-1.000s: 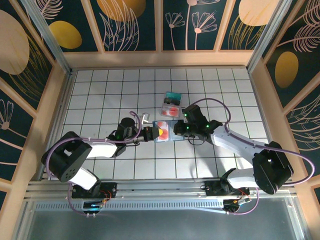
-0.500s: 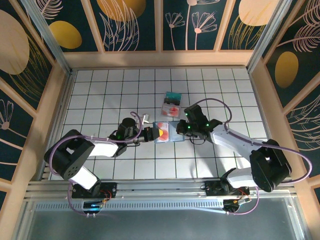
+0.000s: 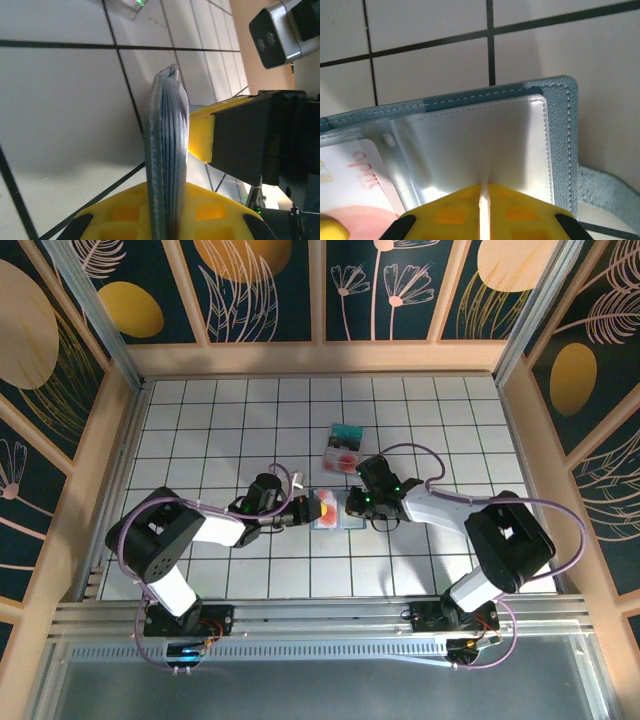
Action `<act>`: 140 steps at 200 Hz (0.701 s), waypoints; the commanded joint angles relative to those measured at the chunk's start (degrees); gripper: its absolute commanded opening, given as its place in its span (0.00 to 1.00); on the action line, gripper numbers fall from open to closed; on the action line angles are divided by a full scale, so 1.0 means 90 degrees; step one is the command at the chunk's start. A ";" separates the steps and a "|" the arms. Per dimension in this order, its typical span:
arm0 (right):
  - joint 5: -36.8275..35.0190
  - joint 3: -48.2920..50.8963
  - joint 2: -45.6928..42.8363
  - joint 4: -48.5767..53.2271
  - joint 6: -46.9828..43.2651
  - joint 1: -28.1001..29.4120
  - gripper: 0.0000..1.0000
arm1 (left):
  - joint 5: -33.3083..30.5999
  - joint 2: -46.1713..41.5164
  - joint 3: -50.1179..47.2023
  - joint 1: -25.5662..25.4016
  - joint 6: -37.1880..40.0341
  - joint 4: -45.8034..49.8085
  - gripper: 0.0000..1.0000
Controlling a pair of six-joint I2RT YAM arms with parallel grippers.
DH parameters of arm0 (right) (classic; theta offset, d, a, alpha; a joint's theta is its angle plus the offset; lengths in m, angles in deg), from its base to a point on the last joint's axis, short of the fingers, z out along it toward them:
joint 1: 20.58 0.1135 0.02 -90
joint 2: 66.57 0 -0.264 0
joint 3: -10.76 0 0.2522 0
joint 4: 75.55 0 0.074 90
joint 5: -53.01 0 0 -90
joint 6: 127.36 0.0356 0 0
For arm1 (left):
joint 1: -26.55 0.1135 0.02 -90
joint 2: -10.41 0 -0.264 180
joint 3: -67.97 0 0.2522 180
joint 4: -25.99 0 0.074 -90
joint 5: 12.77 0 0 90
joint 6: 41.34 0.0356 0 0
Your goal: Take the credit cards out of the card holder
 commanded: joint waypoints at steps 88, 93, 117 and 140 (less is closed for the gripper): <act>-0.0079 0.0093 0.0200 -0.0089 0.0114 -0.0040 0.12 | -0.2554 -0.1466 0.0245 -0.0012 0.0814 0.3132 0.61; -0.0079 0.0096 0.0184 -0.0093 0.0122 -0.0040 0.12 | -0.2688 -0.1557 0.0251 -0.0015 0.0847 0.3276 0.60; -0.0059 0.0049 0.0042 -0.0067 0.0143 -0.0039 0.12 | -0.2905 -0.1970 0.0212 -0.0060 0.0868 0.3488 0.58; -0.0098 -0.0031 -0.0164 0.0001 0.0170 -0.0020 0.14 | -0.3026 -0.2083 0.0311 -0.0247 0.0868 0.3592 0.56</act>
